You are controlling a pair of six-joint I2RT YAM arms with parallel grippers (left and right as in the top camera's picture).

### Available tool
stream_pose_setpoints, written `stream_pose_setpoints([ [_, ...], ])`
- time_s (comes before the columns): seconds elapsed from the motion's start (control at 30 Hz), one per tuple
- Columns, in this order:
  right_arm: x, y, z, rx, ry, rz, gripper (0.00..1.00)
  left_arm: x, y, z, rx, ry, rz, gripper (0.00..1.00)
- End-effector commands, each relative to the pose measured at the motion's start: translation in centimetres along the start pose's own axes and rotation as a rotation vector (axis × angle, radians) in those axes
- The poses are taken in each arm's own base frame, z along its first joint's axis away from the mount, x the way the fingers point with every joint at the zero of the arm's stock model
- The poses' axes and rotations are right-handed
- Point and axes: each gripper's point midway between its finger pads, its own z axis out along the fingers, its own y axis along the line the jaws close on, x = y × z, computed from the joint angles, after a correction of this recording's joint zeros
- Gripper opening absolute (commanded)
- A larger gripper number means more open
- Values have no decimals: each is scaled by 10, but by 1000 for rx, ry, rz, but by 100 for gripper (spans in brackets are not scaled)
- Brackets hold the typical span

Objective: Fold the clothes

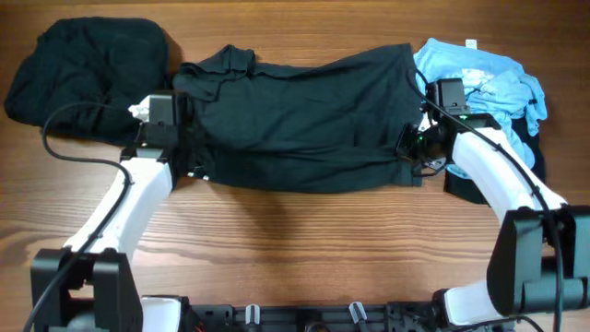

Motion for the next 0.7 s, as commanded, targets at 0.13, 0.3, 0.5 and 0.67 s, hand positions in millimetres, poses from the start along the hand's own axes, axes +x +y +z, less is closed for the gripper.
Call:
stream_pose_setpoints([
  [0.13, -14, 5, 13, -22, -30, -28, 4, -12, -6, 2, 7, -47, 9, 4],
  [0.3, -18, 7, 10, -22, -37, -38, 85, -15, -7, 2, 7, -64, 62, 74],
  [0.5, -63, 37, -52, -51, -108, -158, 86, -56, -44, -45, 112, -166, 242, 99],
  [0.67, -94, 66, -111, -109, -189, -280, 93, -76, -92, -93, 277, -150, 359, 99],
])
